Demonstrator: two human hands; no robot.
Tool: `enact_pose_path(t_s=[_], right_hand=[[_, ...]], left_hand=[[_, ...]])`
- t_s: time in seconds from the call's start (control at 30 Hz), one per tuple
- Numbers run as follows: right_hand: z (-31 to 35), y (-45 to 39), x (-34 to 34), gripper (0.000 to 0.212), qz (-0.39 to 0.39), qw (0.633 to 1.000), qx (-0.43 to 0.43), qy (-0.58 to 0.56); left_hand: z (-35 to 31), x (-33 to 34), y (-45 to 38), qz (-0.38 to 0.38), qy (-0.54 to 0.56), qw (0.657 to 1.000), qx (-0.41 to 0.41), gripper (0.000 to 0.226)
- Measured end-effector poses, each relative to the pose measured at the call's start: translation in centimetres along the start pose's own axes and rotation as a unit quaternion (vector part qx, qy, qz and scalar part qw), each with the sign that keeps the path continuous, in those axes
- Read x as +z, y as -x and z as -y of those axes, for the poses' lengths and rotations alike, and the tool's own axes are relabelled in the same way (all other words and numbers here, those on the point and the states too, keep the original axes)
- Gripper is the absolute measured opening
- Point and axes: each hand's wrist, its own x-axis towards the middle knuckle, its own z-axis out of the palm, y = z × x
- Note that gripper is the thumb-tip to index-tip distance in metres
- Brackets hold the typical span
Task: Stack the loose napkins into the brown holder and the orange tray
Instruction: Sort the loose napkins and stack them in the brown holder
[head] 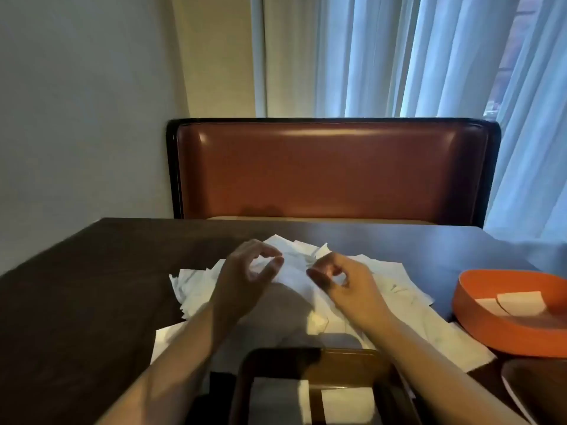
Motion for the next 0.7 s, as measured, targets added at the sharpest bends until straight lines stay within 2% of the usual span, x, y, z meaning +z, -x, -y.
enact_pose_path(t_s=[0.07, 0.17, 0.23, 0.33, 0.37, 0.43, 0.5, 0.6, 0.7], right_hand=[[0.1, 0.3, 0.4, 0.035, 0.048, 0.997, 0.042, 0.032], [-1.0, 0.3, -0.2, 0.042, 0.088, 0.991, 0.011, 0.099], [-1.4, 0.1, -1.1, 0.05, 0.087, 0.988, -0.006, 0.128], [-2.4, 0.5, -1.0, 0.064, 0.134, 0.979, -0.041, 0.148], [-2.5, 0.7, -0.7, 0.064, 0.123, 0.979, -0.062, 0.148], [-2.5, 1.0, -0.4, 0.058, 0.097, 0.984, -0.076, 0.132], [-2.6, 1.1, -0.6, 0.049, 0.117, 0.979, -0.083, 0.146], [-2.4, 0.4, -1.6, 0.018, 0.118, 0.968, -0.099, 0.197], [-2.3, -0.2, -2.6, 0.015, 0.092, 0.973, -0.1, 0.186]], left_hand=[[0.1, 0.1, 0.5, -0.009, -0.065, 0.996, 0.067, 0.041], [0.4, 0.5, 1.0, 0.015, -0.107, 0.981, 0.16, 0.053], [0.4, 0.8, 1.0, 0.031, -0.11, 0.979, 0.169, 0.056], [0.8, 1.1, 1.1, 0.058, -0.113, 0.977, 0.169, 0.055], [0.8, 1.2, 1.0, 0.065, -0.119, 0.976, 0.169, 0.052], [0.9, 1.5, 0.9, 0.079, -0.136, 0.971, 0.178, 0.045], [0.8, 1.9, 0.8, 0.088, -0.153, 0.965, 0.191, 0.04], [0.4, 2.3, 0.7, 0.096, -0.152, 0.966, 0.184, 0.048], [-0.1, 2.9, 0.8, 0.112, -0.151, 0.969, 0.163, 0.049]])
